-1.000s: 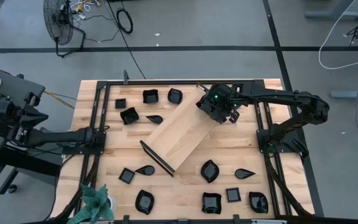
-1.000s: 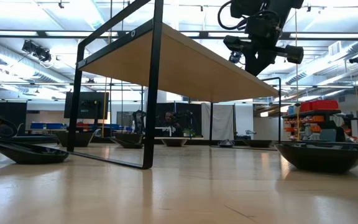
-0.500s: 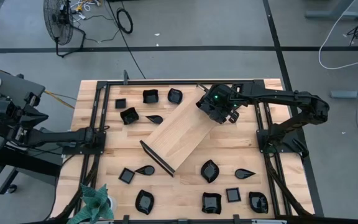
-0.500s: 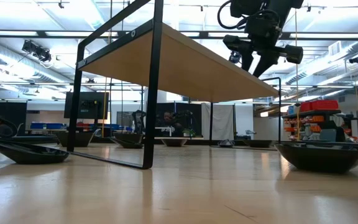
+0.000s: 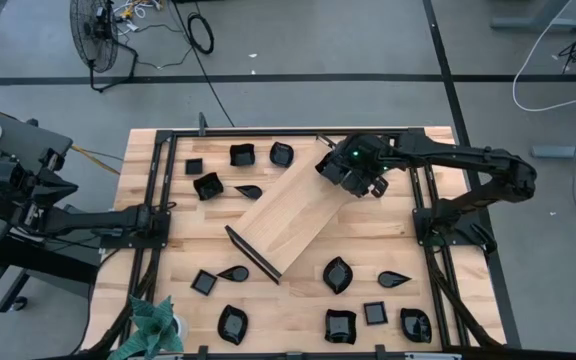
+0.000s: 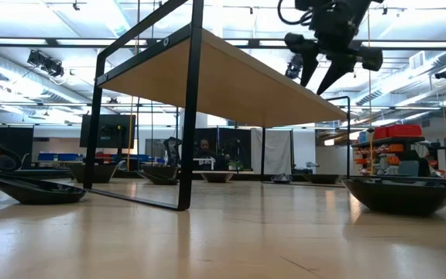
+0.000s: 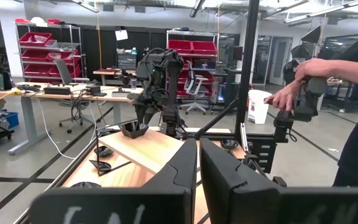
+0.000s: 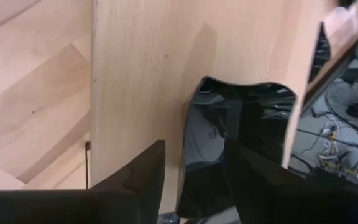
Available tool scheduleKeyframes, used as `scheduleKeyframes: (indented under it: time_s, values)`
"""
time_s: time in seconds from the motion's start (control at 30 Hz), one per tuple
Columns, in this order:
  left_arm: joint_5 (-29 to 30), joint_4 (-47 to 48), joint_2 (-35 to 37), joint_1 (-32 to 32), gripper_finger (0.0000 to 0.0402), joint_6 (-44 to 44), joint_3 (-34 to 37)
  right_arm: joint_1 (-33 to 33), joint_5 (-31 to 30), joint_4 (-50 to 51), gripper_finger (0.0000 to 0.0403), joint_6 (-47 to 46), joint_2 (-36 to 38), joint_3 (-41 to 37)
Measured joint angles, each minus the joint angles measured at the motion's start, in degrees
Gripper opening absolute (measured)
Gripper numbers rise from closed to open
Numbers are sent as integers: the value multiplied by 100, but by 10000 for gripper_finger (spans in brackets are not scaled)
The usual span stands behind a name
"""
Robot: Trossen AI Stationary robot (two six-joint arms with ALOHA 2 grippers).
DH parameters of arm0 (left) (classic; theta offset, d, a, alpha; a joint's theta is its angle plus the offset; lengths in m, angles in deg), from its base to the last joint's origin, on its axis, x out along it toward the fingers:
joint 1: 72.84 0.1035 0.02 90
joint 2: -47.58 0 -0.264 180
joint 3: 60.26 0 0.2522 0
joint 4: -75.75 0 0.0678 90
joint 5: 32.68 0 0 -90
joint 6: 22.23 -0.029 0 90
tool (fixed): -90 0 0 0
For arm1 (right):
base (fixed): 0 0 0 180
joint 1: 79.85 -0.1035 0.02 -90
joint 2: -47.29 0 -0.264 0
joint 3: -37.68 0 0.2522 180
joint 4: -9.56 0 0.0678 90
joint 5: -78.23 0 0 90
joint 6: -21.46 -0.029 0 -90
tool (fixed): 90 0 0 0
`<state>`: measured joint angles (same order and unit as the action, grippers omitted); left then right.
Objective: Pick & Place Mini shaped plates
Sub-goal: Put the black leaf shaped bowl on the shelf
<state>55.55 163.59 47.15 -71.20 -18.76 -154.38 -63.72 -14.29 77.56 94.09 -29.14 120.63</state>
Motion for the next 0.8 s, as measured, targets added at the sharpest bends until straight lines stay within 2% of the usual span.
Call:
scheduleKeyframes:
  time_s: [0.33, 0.6, 0.8]
  values:
    - [-1, 0, 0, -1, 25, 0, 0, -37, -68, 270, 178, -921, 799, 0]
    - [-1, 0, 0, 1, 25, 0, 0, 285, -1062, 377, 178, -1937, 1304, 0]
    - [-2, -2, 0, 1, 25, 0, 0, 657, -1309, 360, 178, -2730, 1486, 0]
